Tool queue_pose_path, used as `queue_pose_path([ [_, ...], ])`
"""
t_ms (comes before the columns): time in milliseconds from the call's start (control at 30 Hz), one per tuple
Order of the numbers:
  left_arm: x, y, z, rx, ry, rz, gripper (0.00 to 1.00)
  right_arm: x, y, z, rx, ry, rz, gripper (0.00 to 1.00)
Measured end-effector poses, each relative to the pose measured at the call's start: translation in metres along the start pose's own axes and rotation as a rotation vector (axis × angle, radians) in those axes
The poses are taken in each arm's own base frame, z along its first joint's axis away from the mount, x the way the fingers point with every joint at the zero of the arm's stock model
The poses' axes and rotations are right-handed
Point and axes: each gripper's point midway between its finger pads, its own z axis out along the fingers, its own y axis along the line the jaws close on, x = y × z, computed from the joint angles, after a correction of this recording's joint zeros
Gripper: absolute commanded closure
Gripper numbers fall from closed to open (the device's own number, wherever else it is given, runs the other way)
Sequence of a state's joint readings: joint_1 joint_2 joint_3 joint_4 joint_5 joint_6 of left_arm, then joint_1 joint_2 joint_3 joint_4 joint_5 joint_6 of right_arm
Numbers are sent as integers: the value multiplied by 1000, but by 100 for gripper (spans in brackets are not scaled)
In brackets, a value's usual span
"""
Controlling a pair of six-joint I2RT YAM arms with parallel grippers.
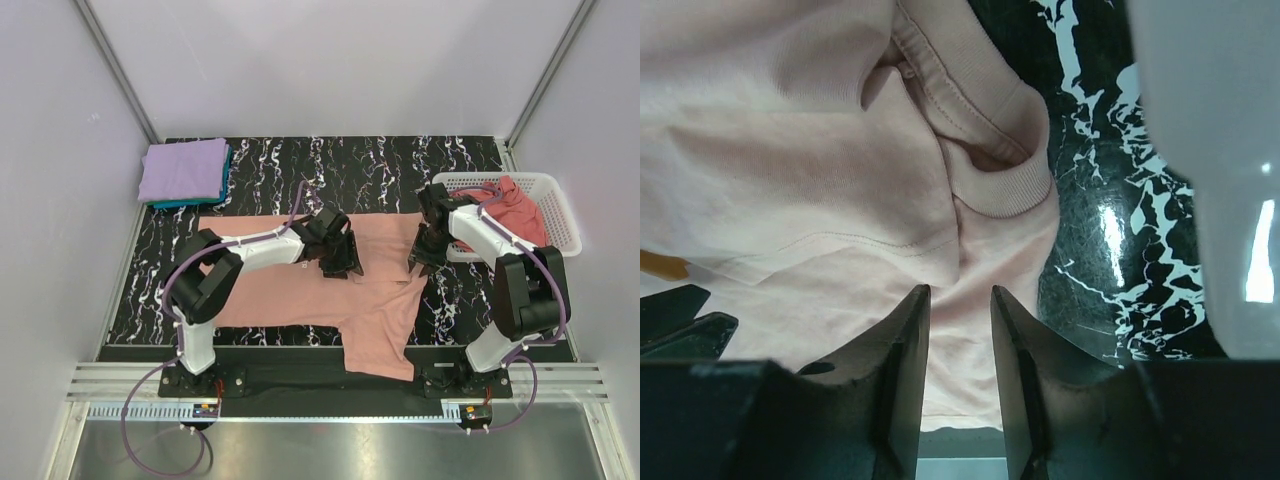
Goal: Fold and stack the t-shirts
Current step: Fold the tshirt
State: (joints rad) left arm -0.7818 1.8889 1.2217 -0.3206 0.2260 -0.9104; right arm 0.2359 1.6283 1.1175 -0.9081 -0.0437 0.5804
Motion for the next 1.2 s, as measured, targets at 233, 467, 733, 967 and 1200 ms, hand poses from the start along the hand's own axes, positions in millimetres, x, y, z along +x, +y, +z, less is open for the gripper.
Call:
queue_pose_path([
  [233, 0, 10, 16, -48, -5, -20, 48, -2, 2, 10, -12, -8, -3, 62],
  [467, -2, 4, 20, -51, -17, -16, 52, -8, 9, 17, -40, -19, -9, 67],
  [733, -4, 2, 22, -59, -23, -16, 62, -12, 12, 20, -52, -33, -10, 65],
  [967, -6, -1, 25, -64, -18, -14, 77, -14, 12, 22, -56, -47, -11, 67],
  [1200, -4, 1, 25, -81, -8, -18, 100, -16, 10, 25, -50, -66, -20, 76],
])
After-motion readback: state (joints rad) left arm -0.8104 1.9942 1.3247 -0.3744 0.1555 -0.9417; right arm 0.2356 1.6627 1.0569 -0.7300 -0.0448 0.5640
